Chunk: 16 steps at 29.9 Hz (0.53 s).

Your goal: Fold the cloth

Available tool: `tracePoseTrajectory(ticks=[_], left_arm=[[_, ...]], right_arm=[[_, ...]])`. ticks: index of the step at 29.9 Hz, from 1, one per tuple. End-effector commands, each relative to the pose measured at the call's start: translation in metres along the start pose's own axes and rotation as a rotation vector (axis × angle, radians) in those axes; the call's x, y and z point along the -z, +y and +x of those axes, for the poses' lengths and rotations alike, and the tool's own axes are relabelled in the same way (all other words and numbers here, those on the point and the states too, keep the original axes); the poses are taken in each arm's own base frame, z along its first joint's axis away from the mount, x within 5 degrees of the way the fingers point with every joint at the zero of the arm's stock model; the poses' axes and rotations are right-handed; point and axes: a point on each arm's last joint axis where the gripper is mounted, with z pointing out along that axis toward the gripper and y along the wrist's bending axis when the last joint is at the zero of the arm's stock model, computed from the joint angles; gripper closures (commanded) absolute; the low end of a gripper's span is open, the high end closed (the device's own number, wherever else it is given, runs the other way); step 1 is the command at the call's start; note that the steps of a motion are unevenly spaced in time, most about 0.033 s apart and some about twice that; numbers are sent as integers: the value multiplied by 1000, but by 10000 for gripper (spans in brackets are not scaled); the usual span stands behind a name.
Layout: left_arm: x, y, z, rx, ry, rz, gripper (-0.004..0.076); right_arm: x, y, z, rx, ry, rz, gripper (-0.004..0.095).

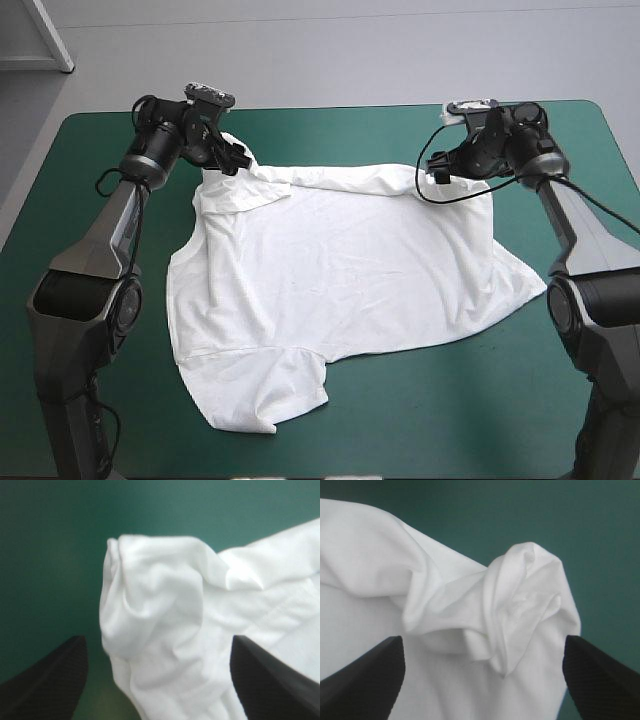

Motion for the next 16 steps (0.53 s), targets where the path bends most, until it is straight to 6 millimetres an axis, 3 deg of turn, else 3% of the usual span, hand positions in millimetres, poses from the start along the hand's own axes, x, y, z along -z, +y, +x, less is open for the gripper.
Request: tracePoseTrajectory(ticks=[1, 4, 9, 13, 16], left_arm=[[81, 9, -12, 25, -50, -19, 125], [108, 11, -8, 52, -20, -17, 125], [156, 12, 6, 67, -73, -27, 125], [188, 19, 42, 120, -45, -36, 125], [204, 23, 79, 175, -1, -48, 125]], right_arm=[[99, 1, -10, 5, -177, 0, 98], [141, 2, 2, 11, -169, 3, 152], [193, 4, 29, 16, -140, 8, 215], [224, 5, 51, 15, -183, 3, 218], [235, 5, 64, 16, -213, 7, 218]])
